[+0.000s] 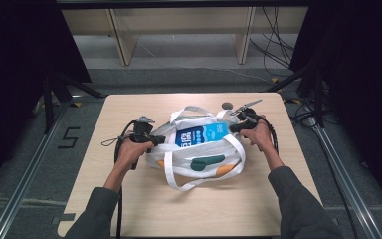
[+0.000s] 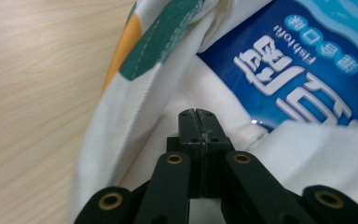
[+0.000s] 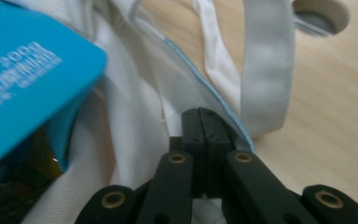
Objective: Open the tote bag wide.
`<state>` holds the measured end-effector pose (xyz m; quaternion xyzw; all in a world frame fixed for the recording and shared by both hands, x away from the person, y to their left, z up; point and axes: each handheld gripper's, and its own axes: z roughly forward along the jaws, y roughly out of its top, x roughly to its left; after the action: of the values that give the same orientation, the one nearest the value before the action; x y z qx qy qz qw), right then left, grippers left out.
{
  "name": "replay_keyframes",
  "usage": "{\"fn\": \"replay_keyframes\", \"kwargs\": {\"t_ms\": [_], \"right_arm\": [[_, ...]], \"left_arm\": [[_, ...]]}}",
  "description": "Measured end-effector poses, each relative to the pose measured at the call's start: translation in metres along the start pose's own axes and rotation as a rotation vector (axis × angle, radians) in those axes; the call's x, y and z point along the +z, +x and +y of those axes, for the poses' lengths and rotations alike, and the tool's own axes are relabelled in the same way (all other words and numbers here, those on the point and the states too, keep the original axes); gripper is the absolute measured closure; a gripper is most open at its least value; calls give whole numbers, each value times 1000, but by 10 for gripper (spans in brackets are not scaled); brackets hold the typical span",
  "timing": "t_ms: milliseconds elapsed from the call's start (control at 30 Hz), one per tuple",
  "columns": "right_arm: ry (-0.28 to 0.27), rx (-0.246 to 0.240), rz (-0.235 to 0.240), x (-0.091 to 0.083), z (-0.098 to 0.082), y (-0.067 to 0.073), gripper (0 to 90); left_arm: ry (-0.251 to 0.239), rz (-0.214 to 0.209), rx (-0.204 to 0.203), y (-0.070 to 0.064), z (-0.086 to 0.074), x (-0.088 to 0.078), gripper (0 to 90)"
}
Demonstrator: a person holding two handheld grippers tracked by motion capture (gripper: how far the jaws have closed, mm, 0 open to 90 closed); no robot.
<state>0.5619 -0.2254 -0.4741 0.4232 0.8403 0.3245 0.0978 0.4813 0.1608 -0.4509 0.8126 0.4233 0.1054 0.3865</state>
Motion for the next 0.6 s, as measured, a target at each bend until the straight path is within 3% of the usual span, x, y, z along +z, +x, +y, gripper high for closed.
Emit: {"fn": "replay_keyframes", "kwargs": {"t_ms": [33,67,100,133,167,233,300,333,367,400,433,467,500,600], "right_arm": [[10,-2,-24,6,-3,-2,900],[50,-32,-55,6,-1,0,900],[62,-40,-66,5,0,3,900],[62,-40,-66,5,0,3,900],[63,-70,-98,-2,5,9,900],[38,-90,-93,-10,8,11,900],[-33,-63,-86,-30,14,19,900],[-94,-103,-65,-49,20,30,900],[-132,-117,-48,-54,20,36,900],[-132,-117,-48,-54,20,36,900],[-137,-153,41,-67,21,56,900],[-137,-153,41,-67,21,56,900],[-128,-230,101,-72,16,78,897],[-70,-318,136,-78,1,97,899]], "left_arm": [[22,81,20,6,-3,-11,895],[41,130,29,11,-7,-17,896],[28,95,-23,16,-12,-23,897],[28,95,-23,16,-12,-23,896],[3,52,-36,17,-15,-31,895],[3,57,-19,15,-13,-32,894],[-13,53,-6,8,-5,-31,891],[-41,33,-14,2,1,-30,878],[-85,-11,-17,-13,10,-27,877],[-85,-11,-17,-13,10,-27,874],[-82,-60,25,-32,16,-20,868],[-82,-60,25,-32,16,-20,863],[-50,-93,69,-48,16,-14,861],[-3,-113,125,-65,2,-14,865]]}}
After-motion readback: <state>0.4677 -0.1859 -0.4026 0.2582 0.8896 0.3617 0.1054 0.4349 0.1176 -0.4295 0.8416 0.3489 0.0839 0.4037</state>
